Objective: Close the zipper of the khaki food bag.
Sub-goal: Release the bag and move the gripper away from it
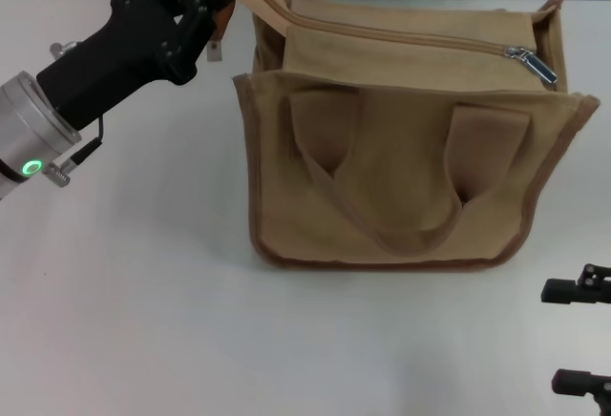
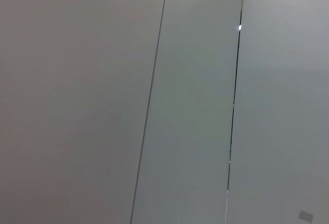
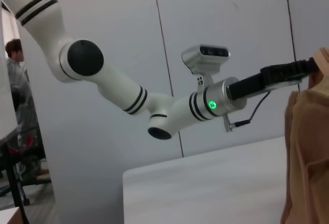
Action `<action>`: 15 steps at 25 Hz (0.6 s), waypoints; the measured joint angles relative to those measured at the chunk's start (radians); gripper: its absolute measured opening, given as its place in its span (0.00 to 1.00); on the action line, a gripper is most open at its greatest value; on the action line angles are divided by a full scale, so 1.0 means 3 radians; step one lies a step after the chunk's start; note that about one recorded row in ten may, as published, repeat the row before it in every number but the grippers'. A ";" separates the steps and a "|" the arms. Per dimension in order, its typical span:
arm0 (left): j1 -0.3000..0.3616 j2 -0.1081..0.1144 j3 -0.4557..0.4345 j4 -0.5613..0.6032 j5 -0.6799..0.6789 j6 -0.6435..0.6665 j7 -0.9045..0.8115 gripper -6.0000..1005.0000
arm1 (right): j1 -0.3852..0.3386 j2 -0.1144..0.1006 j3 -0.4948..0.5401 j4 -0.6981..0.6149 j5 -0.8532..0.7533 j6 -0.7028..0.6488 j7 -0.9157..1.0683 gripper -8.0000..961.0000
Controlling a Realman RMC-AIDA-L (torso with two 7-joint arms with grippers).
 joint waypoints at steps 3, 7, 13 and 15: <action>0.0021 0.0002 0.0000 0.0016 0.0029 -0.0013 -0.0003 0.15 | 0.0005 0.0002 0.0004 0.0015 -0.0003 0.0020 -0.0005 0.80; 0.0026 0.0011 0.0003 0.0035 0.0126 -0.0012 -0.0013 0.15 | 0.0016 0.0003 0.0009 0.0016 -0.0002 0.0022 0.0022 0.80; 0.0077 0.0015 0.0004 0.0204 0.0215 -0.0013 -0.0213 0.15 | 0.0034 0.0000 0.0012 0.0016 0.0005 0.0022 0.0063 0.80; 0.0093 0.0015 0.0005 0.0261 0.0232 -0.0014 -0.0272 0.15 | 0.0051 -0.0004 0.0013 0.0016 0.0006 0.0024 0.0077 0.80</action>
